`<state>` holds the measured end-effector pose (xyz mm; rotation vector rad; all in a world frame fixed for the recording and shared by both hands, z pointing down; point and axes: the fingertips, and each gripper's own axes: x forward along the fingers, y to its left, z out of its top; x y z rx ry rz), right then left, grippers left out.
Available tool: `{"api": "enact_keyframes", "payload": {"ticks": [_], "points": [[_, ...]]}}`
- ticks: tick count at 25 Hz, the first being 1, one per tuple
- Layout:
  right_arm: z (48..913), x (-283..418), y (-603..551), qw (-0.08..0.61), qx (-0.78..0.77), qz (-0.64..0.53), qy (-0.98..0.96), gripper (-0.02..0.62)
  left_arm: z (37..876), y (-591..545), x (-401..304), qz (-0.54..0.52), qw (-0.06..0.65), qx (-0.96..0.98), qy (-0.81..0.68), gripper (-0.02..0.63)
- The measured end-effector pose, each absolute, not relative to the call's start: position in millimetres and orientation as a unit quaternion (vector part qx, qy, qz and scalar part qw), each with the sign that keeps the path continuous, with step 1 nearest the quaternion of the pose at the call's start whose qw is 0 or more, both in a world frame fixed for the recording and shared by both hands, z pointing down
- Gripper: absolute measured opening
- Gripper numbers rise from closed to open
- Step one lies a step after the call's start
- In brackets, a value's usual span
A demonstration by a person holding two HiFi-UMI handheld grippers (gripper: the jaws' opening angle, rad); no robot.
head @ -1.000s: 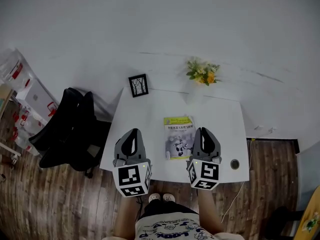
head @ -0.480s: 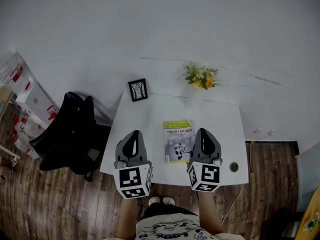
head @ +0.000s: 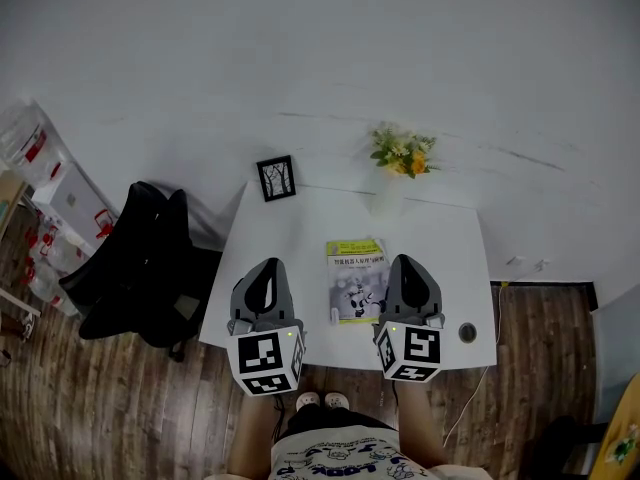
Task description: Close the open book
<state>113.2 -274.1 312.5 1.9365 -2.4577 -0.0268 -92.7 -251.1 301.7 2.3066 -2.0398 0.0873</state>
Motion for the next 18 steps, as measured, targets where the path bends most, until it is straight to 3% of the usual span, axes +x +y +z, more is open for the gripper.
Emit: {"api": "enact_keyframes", "payload": {"ticks": [18], "points": [[321.8, 119.7, -269.3, 0.012, 0.616, 0.001, -0.788, 0.028, 307.0, -248.5, -86.0, 0.028, 0.035, 0.748, -0.662, 0.023]]}}
